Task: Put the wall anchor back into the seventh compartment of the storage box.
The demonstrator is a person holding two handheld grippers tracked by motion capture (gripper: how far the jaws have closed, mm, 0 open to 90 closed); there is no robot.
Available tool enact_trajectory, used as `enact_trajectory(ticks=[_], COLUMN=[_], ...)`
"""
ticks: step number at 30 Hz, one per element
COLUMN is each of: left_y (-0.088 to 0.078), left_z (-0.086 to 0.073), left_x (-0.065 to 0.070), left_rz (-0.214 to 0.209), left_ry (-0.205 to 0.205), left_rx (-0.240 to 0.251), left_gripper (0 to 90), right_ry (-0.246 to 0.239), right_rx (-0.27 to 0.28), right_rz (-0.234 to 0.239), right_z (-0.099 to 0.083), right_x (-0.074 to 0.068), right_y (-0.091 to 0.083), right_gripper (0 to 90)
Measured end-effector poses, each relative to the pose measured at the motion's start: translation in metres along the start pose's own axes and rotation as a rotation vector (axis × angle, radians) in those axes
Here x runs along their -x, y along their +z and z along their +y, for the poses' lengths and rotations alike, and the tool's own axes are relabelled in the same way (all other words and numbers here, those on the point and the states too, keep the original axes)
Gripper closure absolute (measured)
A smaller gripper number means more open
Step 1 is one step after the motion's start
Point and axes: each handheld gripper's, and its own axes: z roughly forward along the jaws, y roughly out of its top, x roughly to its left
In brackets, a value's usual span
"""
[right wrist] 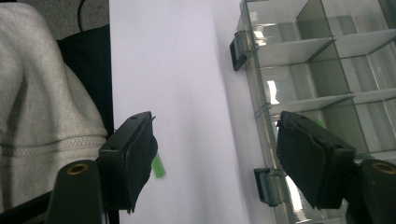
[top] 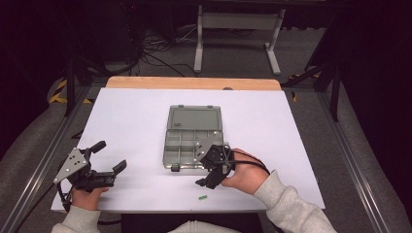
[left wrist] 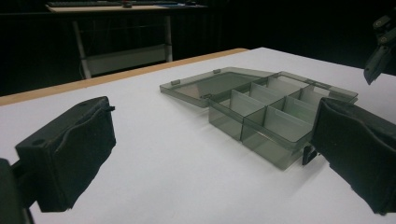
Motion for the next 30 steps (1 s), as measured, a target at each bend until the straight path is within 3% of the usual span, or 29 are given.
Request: enact_trajectory(ticks=[11, 19, 30], left_y=[0.000, 0.000, 0.000], left_z=[0.000, 0.000, 0.000], left_x=[0.000, 0.000, 0.000], left_rz=[0.002, 0.000, 0.000], left_ry=[0.004, 0.003, 0.000], left_rx=[0.000, -0.001, -0.002], left_gripper=[0.6, 0.6, 0.6], right_ry=[-0.047, -0.037, -0.040], right_rx=[-0.001, -0.035, -0.094], right_rz=[0.028, 0.034, 0.081], right_z=[0.001, -0.003, -0.007], right_x=[-0.013, -0.017, -0.023], right_y=[0.004, 0.012, 0.033], right_gripper=[28.6, 29.0, 29.3])
